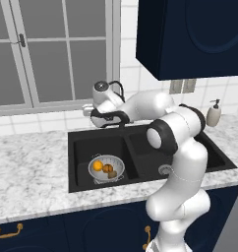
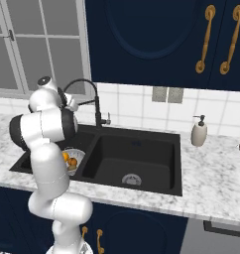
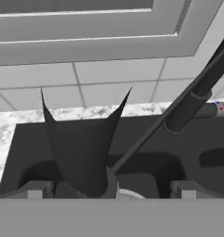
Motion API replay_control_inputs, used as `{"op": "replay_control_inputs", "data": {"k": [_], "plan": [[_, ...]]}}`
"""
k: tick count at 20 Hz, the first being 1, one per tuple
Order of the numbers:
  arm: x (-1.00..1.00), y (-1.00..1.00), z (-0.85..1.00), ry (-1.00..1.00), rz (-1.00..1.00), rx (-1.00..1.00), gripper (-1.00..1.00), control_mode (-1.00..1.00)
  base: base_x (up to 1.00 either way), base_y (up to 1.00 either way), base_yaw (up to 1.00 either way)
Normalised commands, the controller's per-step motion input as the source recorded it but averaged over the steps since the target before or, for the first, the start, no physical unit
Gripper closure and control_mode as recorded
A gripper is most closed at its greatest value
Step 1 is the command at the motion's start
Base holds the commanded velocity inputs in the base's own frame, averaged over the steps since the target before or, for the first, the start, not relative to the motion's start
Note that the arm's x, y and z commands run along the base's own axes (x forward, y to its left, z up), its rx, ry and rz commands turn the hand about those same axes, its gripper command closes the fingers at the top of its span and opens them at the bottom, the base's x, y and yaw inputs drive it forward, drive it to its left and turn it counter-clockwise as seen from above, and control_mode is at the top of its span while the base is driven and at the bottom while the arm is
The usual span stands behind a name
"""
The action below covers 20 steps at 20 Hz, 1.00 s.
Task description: Put the colander in the sink, put the peach, kiwi, orange in the colander, and turn on the sink faucet and pour water over the colander.
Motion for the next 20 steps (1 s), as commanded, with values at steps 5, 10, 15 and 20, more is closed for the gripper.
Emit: {"op": "replay_control_inputs", "data": {"k": [5,10,15,20], "plan": [[0.21,-0.20,-0.08,0.07,0.00,0.00,-1.00,-1.00,0.00,0.00,0.00],[0.21,-0.13,-0.04,0.00,0.00,0.00,-1.00,-1.00,0.00,0.00,0.00],[-0.06,-0.01,0.08,0.00,0.00,0.02,-1.00,-1.00,0.00,0.00,0.00],[-0.22,0.07,0.22,0.01,0.00,0.09,-1.00,-1.00,0.00,0.00,0.00]]}}
